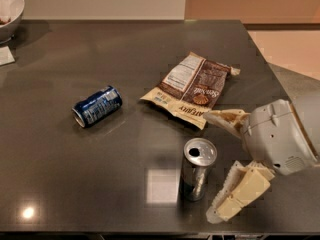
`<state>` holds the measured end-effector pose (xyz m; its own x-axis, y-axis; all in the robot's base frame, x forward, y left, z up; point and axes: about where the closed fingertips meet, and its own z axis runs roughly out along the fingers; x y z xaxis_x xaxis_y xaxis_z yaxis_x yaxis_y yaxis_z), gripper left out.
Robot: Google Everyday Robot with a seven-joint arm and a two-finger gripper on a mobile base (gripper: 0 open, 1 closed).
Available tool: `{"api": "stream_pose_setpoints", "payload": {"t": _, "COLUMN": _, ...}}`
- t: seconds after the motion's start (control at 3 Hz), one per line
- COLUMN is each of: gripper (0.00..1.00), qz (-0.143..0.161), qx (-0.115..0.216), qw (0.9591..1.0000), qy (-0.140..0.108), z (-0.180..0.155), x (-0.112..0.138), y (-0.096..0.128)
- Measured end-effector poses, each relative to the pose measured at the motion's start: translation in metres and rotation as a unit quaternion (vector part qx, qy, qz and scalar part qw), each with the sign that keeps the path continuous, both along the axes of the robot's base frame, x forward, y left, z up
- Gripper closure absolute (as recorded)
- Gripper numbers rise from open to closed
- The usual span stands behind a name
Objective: Knock redbull can over
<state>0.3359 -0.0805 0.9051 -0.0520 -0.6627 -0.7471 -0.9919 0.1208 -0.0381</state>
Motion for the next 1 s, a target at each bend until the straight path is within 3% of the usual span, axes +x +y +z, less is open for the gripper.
{"api": "stream_pose_setpoints", "payload": {"t": 0.33, "gripper": 0.0, "qz": 0.001, "qx": 0.01, "qw": 0.9999, "qy": 0.001, "z": -0.0068, "x": 0.0015, "y": 0.0077}}
{"api": "stream_pose_setpoints", "payload": {"t": 0.67, "gripper": 0.17, "qz": -0.002, "qx": 0.017, "qw": 0.9999, "qy": 0.002, "z": -0.0127, "x": 0.0056, "y": 0.0098}}
{"api": "stream_pose_setpoints", "payload": {"t": 1.0, "gripper": 0.41, "qz": -0.002, "qx": 0.024, "qw": 0.9997, "qy": 0.0, "z": -0.0119, "x": 0.0076, "y": 0.0117}}
